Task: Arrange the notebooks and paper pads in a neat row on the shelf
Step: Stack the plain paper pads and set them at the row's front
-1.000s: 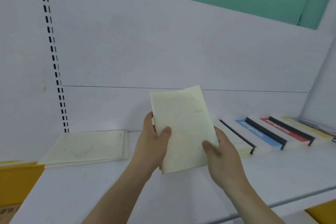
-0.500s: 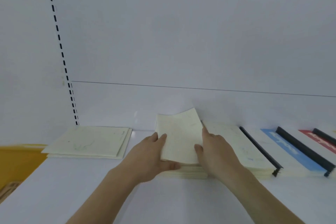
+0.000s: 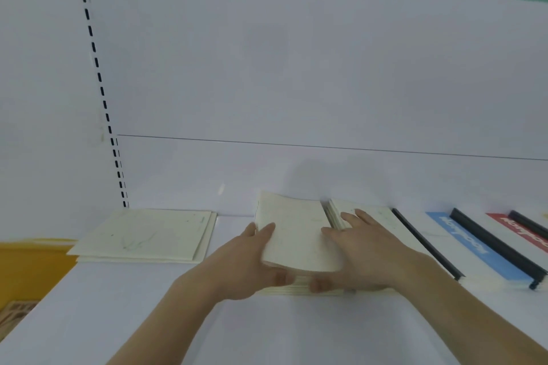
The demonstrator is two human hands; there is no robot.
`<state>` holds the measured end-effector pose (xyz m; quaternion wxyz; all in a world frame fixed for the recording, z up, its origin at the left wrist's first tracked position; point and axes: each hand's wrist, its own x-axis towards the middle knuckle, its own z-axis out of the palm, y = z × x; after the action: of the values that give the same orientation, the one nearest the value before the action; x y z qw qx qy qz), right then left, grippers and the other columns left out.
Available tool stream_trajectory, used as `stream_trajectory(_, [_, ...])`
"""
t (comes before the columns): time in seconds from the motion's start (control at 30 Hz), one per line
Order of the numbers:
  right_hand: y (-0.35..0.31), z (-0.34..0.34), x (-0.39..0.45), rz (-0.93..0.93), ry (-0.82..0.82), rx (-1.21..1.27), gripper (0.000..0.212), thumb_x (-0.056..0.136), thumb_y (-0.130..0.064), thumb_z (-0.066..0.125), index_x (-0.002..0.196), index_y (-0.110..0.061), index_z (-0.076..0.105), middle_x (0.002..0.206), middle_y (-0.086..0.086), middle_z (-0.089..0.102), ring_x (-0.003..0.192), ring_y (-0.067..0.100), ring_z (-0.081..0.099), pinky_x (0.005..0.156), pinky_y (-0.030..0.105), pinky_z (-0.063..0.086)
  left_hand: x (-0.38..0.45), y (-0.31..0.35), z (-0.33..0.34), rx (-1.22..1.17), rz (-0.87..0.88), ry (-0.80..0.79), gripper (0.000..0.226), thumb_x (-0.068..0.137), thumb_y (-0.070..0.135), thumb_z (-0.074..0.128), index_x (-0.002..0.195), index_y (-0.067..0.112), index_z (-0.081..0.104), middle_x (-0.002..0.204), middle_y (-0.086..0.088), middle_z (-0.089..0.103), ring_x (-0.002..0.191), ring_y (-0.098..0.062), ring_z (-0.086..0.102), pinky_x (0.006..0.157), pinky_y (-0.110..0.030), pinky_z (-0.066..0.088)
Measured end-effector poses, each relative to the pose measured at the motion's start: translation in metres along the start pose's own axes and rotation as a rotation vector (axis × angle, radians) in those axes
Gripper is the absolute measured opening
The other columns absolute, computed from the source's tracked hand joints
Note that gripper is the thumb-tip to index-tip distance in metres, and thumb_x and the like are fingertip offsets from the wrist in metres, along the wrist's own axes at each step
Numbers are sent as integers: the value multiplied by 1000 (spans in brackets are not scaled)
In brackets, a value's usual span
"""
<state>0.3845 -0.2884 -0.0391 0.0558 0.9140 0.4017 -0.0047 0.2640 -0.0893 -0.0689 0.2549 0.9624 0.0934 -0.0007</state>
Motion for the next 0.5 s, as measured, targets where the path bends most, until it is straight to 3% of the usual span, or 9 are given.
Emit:
stream_trajectory(0.1, [1, 4, 2, -28, 1, 11, 102, 50, -92, 53, 130, -29, 43, 150, 11, 33, 146, 21, 6, 119, 33, 3, -3, 0, -2, 18, 4, -19, 96, 88, 62, 59, 158, 30, 1, 155, 9, 33, 136, -15, 39, 108, -30, 35])
stream_trajectory(0.23, [0, 4, 4, -22, -7, 44, 100, 58, -83, 63, 137, -26, 41, 148, 7, 34, 145, 23, 10, 117, 30, 4, -6, 0, -3, 17, 7, -72, 100, 90, 54, 62, 158, 27, -7, 159, 7, 26, 137, -15, 37, 110, -28, 33])
stream_trajectory(0.4, [1, 8, 6, -19, -9, 24, 105, 53, -85, 61, 140, -31, 35, 150, 6, 31, 145, 24, 8, 118, 33, 6, -7, 5, -4, 77, 11, -103, 96, 96, 48, 56, 156, 23, -14, 163, 1, 15, 141, -18, 34, 113, -31, 31])
stream_trajectory(0.5, [3, 8, 12, -43, -11, -13, 107, 51, -88, 59, 140, -33, 35, 148, 5, 36, 144, 22, 12, 119, 33, 4, -5, 6, -6, 123, 3, -90, 94, 95, 49, 57, 157, 24, -10, 159, -1, 27, 136, -19, 39, 110, -31, 35])
